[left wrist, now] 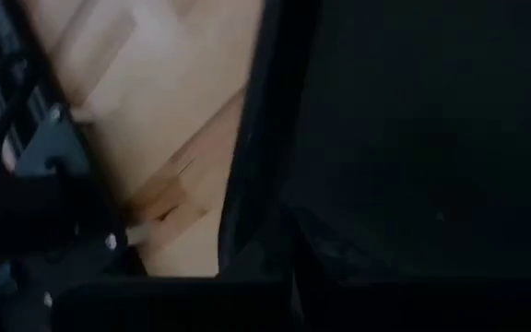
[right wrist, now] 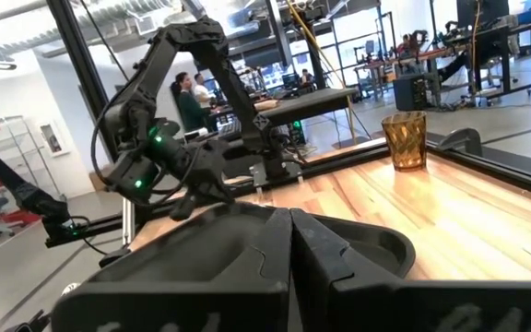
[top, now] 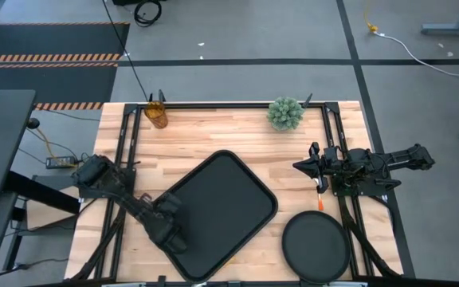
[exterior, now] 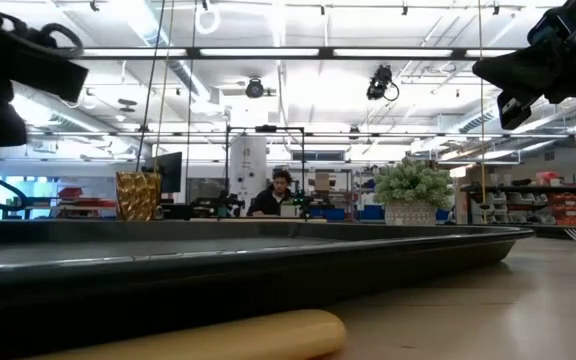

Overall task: Pick and place plate/cup/fork/spoon on tray
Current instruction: Prepare the black serving tray on the table

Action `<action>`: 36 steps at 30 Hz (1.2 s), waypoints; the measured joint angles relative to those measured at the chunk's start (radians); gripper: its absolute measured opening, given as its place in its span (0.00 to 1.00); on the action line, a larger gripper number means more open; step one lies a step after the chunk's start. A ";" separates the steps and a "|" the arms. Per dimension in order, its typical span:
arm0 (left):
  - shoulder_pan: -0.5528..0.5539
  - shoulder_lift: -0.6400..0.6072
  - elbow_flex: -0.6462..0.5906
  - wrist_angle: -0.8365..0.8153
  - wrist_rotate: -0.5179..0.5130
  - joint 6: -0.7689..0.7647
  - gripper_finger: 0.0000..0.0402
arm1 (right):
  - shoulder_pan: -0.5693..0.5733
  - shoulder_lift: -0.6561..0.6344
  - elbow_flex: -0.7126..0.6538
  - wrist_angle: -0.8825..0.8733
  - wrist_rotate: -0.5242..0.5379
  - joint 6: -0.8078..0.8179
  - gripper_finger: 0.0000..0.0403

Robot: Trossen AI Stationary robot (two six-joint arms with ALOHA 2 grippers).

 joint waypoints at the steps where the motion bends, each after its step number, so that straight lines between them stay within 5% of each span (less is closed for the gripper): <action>1: 0.011 0.000 0.000 0.000 -0.003 -0.021 0.02 | 0.000 0.000 0.000 0.000 0.000 0.000 0.02; 7: 0.143 0.032 0.000 0.089 -0.093 0.070 0.02 | 0.000 0.000 0.000 0.000 0.000 0.000 0.02; 16: 0.325 0.131 0.022 0.525 -0.154 0.461 0.02 | 0.000 0.000 0.000 0.001 0.000 0.000 0.02; 31: 0.434 0.142 0.079 1.014 -0.279 0.857 0.02 | 0.000 0.000 0.000 0.000 0.000 0.000 0.02; 36: 0.427 0.111 0.080 0.972 -0.302 0.846 0.02 | 0.000 0.000 0.000 0.000 0.000 0.000 0.02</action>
